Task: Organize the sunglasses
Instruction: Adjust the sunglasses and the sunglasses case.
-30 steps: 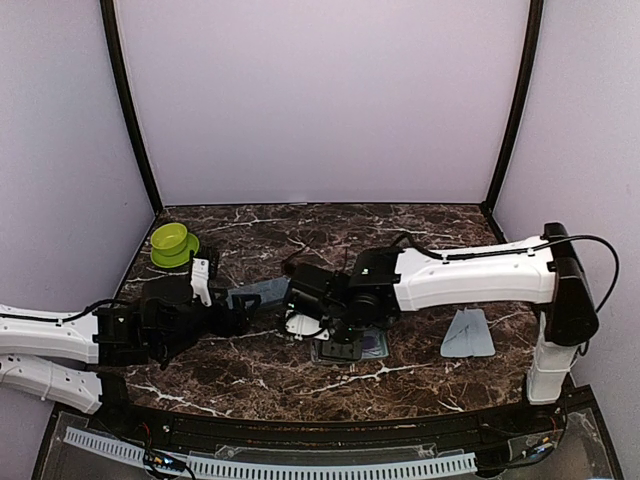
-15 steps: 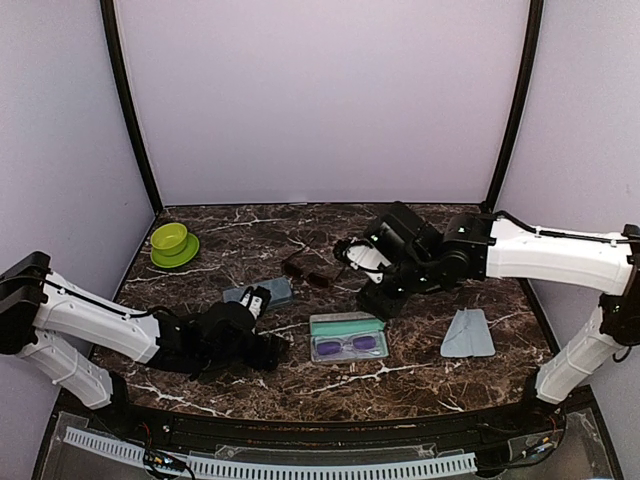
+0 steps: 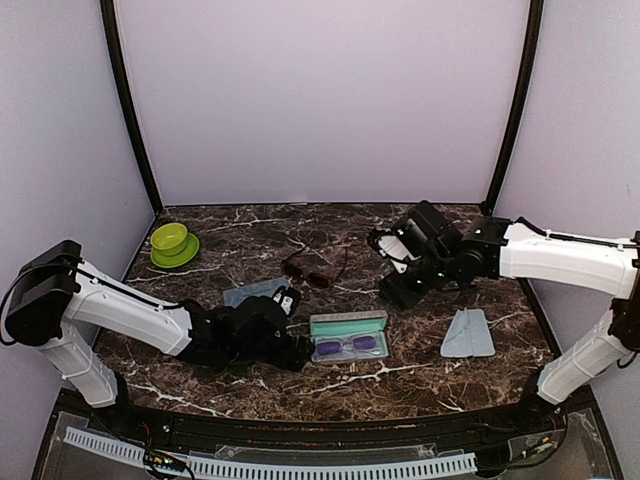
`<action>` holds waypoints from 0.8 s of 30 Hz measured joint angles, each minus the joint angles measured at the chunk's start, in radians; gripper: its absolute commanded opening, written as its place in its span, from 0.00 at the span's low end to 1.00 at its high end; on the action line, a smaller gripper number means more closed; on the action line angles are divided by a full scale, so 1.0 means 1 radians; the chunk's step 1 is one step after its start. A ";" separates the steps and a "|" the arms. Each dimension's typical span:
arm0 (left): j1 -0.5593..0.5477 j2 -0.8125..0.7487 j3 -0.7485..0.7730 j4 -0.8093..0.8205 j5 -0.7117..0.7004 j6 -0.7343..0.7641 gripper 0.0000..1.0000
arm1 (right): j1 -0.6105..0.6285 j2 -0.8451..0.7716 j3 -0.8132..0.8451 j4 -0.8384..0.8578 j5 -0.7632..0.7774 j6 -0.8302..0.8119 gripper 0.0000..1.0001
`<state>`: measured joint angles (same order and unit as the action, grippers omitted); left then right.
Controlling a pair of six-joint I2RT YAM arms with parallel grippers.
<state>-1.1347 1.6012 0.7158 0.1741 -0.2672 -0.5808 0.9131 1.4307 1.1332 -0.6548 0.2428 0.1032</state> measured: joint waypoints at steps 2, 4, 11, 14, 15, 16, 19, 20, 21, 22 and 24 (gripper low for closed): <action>-0.001 0.003 0.003 -0.007 0.002 0.000 0.84 | -0.003 -0.004 -0.008 0.004 -0.001 0.003 0.64; -0.002 0.003 0.003 -0.016 0.002 -0.002 0.84 | -0.005 -0.004 -0.012 0.006 -0.004 0.006 0.64; -0.002 0.003 0.003 -0.054 -0.006 -0.008 0.84 | -0.005 -0.004 -0.018 0.020 -0.010 0.007 0.64; -0.002 0.003 0.003 -0.065 -0.009 -0.008 0.83 | -0.005 -0.004 -0.021 0.023 -0.016 0.008 0.64; -0.002 0.003 0.004 -0.065 -0.009 -0.008 0.83 | -0.005 -0.004 -0.021 0.024 -0.016 0.008 0.64; -0.002 0.004 0.006 -0.069 -0.010 -0.007 0.83 | -0.005 -0.004 -0.021 0.026 -0.019 0.008 0.63; -0.002 0.015 0.026 -0.078 -0.011 -0.007 0.83 | -0.005 -0.004 -0.025 0.028 -0.021 0.009 0.63; -0.002 0.019 0.032 -0.079 -0.011 -0.006 0.83 | -0.005 -0.005 -0.027 0.028 -0.022 0.010 0.64; -0.002 0.021 0.037 -0.079 -0.011 -0.006 0.83 | -0.005 -0.005 -0.028 0.028 -0.022 0.011 0.63; -0.002 0.024 0.040 -0.079 -0.011 -0.003 0.83 | -0.005 -0.005 -0.028 0.027 -0.023 0.011 0.64; -0.002 0.028 0.046 -0.080 -0.011 -0.002 0.83 | -0.005 -0.005 -0.029 0.028 -0.023 0.011 0.64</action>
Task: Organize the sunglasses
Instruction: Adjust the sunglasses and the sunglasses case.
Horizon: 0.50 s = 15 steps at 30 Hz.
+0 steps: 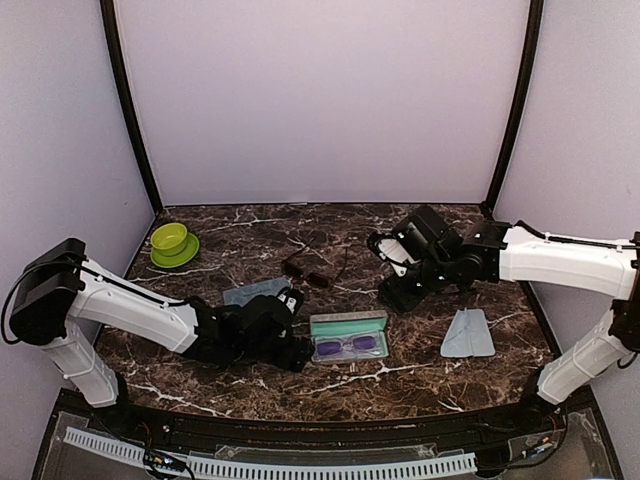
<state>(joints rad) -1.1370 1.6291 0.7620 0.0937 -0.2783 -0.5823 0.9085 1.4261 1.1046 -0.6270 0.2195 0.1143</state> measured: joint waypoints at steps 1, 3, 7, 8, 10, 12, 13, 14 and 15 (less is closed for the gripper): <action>0.000 0.002 0.004 -0.002 0.000 0.001 0.83 | 0.000 0.000 0.000 0.000 0.000 0.000 0.64; 0.000 0.005 0.008 -0.004 -0.002 0.002 0.83 | 0.000 -0.003 0.000 0.000 -0.002 0.000 0.63; 0.000 0.005 0.008 -0.013 -0.009 0.002 0.83 | -0.002 -0.014 -0.002 0.001 -0.003 0.001 0.63; 0.000 0.005 0.008 -0.014 -0.012 0.002 0.82 | -0.002 -0.016 -0.002 0.001 -0.003 0.001 0.64; 0.001 0.005 0.008 -0.015 -0.019 0.002 0.82 | -0.002 -0.016 -0.004 0.002 -0.005 0.001 0.64; 0.002 0.005 0.008 -0.015 -0.022 0.002 0.82 | -0.002 -0.016 -0.005 0.002 -0.008 0.001 0.63; 0.003 0.005 0.008 -0.015 -0.022 0.002 0.82 | -0.002 -0.016 -0.006 0.003 -0.010 0.001 0.64; 0.004 0.005 0.008 -0.015 -0.023 0.002 0.82 | -0.003 -0.016 -0.006 0.003 -0.011 0.001 0.64; 0.006 0.005 0.008 -0.015 -0.023 0.002 0.82 | -0.003 -0.016 -0.006 0.002 -0.012 0.001 0.63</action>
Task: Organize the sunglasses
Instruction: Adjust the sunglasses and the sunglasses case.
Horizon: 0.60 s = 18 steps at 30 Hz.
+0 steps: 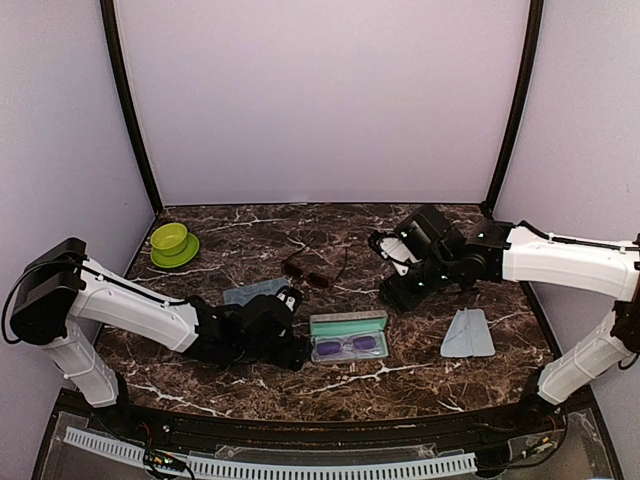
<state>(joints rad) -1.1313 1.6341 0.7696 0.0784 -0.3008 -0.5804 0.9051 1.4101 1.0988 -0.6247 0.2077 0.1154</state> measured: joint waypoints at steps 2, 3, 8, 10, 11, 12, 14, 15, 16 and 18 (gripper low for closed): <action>0.001 0.000 0.000 0.000 0.000 0.000 0.82 | 0.000 0.000 0.000 0.000 -0.002 0.000 0.64; 0.002 0.000 0.000 0.000 0.000 0.000 0.82 | 0.000 0.000 0.000 0.000 -0.002 0.000 0.63; 0.005 0.000 0.000 0.000 0.000 0.000 0.82 | 0.000 0.000 0.000 0.000 -0.003 0.000 0.64; 0.006 0.001 0.000 -0.002 0.000 0.000 0.82 | 0.000 0.000 0.000 0.000 -0.003 0.000 0.64; 0.007 0.002 0.000 -0.002 0.000 0.000 0.82 | 0.000 0.000 0.000 0.000 -0.003 0.000 0.64; 0.008 0.003 0.000 -0.003 0.000 0.000 0.82 | 0.000 0.000 0.000 0.000 -0.004 0.000 0.64; 0.008 0.005 0.000 -0.006 0.000 0.000 0.82 | 0.000 0.000 0.000 0.000 -0.006 0.000 0.64; 0.008 0.006 0.000 -0.006 0.001 0.000 0.82 | 0.000 0.000 0.000 0.000 -0.006 0.000 0.64; 0.008 0.007 0.000 -0.007 0.000 0.000 0.82 | 0.000 0.000 0.000 0.000 -0.006 0.000 0.64; 0.008 0.008 0.000 -0.007 0.001 0.000 0.82 | 0.000 0.000 0.000 0.000 -0.006 0.000 0.64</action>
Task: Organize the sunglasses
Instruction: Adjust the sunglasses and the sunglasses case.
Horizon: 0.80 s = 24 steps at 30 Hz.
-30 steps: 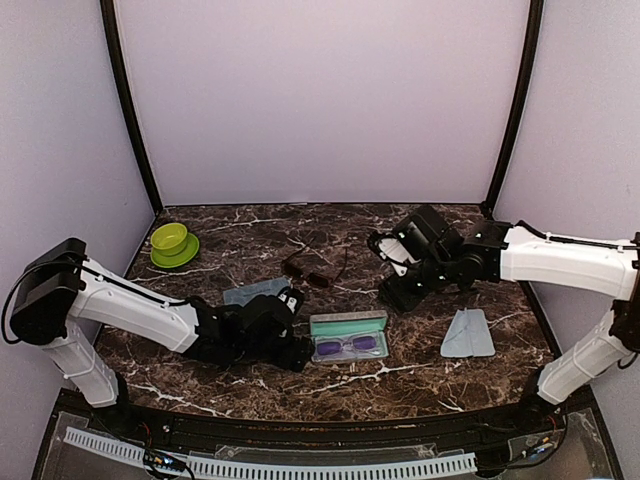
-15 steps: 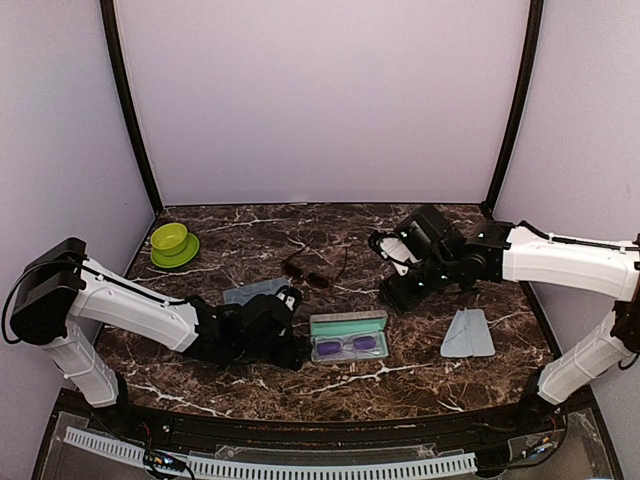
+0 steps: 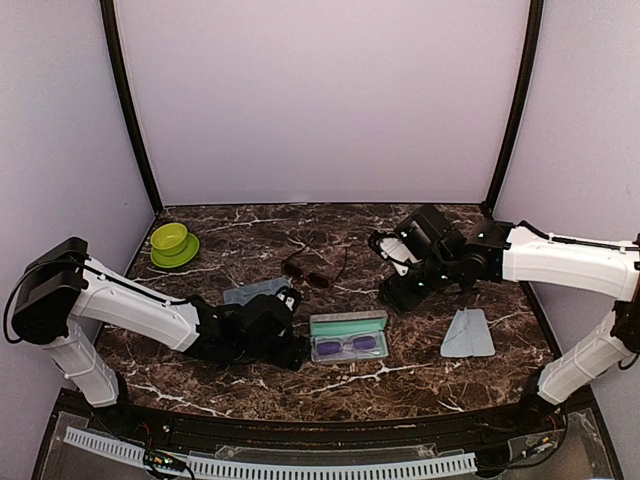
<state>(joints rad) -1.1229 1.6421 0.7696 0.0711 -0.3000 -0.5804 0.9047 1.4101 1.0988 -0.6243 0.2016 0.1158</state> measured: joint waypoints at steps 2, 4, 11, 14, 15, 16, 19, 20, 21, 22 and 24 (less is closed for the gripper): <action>0.000 0.000 0.000 0.000 0.000 0.000 0.82 | 0.000 0.000 0.000 0.000 0.000 0.000 0.64; 0.000 0.001 0.000 0.000 0.000 0.000 0.82 | 0.000 0.000 0.000 0.000 0.000 0.000 0.64; 0.000 0.016 0.000 -0.001 0.001 0.001 0.82 | 0.000 0.000 0.000 0.000 0.000 0.003 0.64; 0.000 0.016 0.000 0.000 0.001 0.002 0.82 | 0.000 0.000 -0.001 0.000 0.000 0.006 0.64; 0.000 0.016 0.000 0.000 0.001 0.002 0.82 | 0.000 0.000 -0.002 0.000 0.000 0.007 0.64; 0.000 0.016 0.000 0.000 0.001 0.004 0.82 | 0.000 0.000 -0.002 -0.001 0.000 0.008 0.64; 0.000 0.016 0.001 0.000 0.002 0.006 0.81 | 0.000 0.000 -0.006 0.000 0.000 0.013 0.64; 0.000 0.016 0.001 0.000 0.004 0.008 0.81 | 0.000 0.000 -0.008 -0.001 0.000 0.014 0.64; 0.000 0.016 0.001 0.000 0.005 0.008 0.82 | 0.000 0.000 -0.010 0.000 0.000 0.015 0.64; 0.000 0.017 0.002 0.000 0.005 0.010 0.82 | 0.000 0.000 -0.011 -0.001 0.000 0.016 0.64; 0.000 0.017 0.006 0.001 0.006 0.011 0.82 | 0.000 0.000 -0.012 0.000 0.000 0.017 0.64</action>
<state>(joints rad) -1.1229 1.6588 0.7753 0.0719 -0.2943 -0.5694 0.9047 1.4097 1.0866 -0.6247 0.2016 0.1329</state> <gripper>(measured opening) 0.815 0.640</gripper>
